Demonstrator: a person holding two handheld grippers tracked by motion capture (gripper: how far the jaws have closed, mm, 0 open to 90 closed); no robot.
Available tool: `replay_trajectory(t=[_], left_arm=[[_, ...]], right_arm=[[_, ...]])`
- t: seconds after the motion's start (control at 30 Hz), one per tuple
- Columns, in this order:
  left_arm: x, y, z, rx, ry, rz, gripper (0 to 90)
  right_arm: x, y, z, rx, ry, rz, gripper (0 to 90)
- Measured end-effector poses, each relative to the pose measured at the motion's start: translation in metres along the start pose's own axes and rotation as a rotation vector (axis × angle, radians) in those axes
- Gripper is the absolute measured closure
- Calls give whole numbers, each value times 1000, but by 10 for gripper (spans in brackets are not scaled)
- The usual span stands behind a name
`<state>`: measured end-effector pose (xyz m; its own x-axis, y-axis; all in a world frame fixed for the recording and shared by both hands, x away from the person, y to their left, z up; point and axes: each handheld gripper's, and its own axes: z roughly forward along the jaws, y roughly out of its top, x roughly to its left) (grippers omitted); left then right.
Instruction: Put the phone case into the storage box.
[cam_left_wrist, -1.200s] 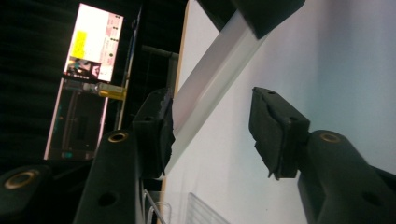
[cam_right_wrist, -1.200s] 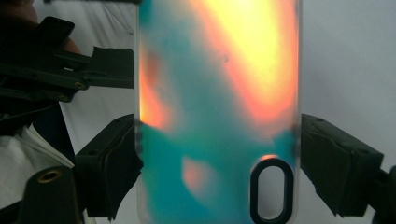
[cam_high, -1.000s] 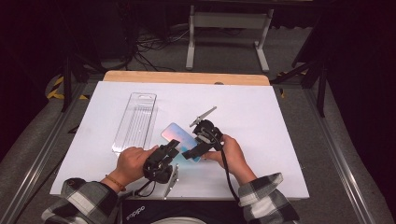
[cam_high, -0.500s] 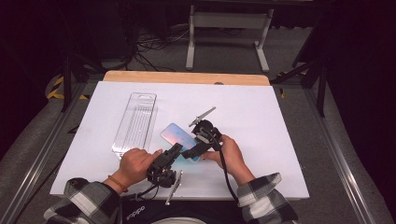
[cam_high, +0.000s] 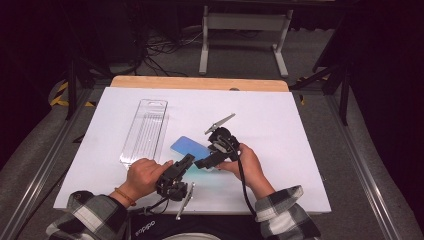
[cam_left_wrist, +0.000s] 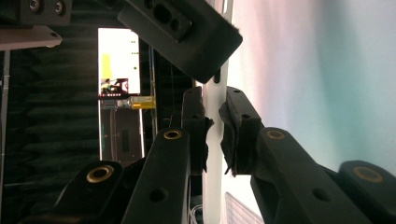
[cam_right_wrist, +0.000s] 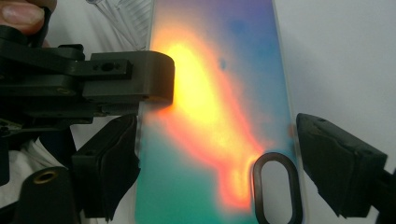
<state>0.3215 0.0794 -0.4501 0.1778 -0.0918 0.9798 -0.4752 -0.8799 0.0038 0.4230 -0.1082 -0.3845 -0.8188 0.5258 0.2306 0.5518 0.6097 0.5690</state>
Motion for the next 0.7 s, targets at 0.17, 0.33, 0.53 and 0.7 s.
replay_trajectory(t=[0.17, 0.33, 0.53, 0.7], left_arm=[[2, -2, 0, 7, 3, 1, 808], [7, -9, -1, 32, -2, -41, 814], [12, -13, -2, 25, -5, -82, 818], [20, -17, -4, 18, -38, -155, 820]], right_arm=[[2, -1, -6, -3, -17, -12, 166], [1, -3, -12, -8, -23, -9, 169], [4, -4, -19, -30, -43, -42, 171], [10, -4, -26, -57, -75, -80, 171]])
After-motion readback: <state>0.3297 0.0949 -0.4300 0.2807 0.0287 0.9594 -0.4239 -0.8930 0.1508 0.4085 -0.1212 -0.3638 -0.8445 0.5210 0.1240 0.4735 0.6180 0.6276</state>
